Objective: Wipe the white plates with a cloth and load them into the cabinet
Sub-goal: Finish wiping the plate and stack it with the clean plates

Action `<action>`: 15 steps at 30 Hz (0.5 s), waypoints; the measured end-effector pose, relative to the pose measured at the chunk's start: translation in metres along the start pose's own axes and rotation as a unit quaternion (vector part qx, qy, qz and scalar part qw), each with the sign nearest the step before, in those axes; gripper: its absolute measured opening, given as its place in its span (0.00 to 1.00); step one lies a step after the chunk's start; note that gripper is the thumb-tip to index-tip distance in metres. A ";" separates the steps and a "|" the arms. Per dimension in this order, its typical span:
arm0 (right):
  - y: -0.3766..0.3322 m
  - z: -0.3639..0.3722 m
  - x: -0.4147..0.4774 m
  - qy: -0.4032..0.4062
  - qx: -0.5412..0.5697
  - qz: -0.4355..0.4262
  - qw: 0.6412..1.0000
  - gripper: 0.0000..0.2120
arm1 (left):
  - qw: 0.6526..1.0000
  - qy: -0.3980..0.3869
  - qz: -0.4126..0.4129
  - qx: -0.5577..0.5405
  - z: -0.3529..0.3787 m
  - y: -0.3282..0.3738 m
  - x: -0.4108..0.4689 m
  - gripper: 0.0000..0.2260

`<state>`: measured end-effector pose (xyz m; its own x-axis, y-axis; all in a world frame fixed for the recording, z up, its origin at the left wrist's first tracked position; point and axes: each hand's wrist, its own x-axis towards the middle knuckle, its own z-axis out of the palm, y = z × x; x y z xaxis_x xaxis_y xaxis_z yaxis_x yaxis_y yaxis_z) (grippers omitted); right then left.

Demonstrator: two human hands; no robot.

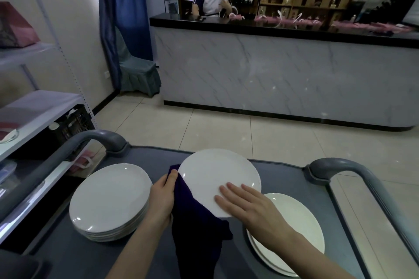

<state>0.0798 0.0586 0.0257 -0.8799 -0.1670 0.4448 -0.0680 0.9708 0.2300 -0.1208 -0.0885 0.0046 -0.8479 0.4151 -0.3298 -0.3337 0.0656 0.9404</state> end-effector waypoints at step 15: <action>-0.022 -0.019 0.009 0.158 0.616 0.543 0.549 0.06 | 0.992 0.052 0.105 -0.051 0.065 0.006 -0.034 0.04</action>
<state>0.0820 0.0322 0.0411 -0.6041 0.7923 -0.0861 -0.0224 -0.1249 -0.9919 -0.0673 -0.0436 0.0268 -0.9389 0.3147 -0.1395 -0.1808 -0.1062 0.9778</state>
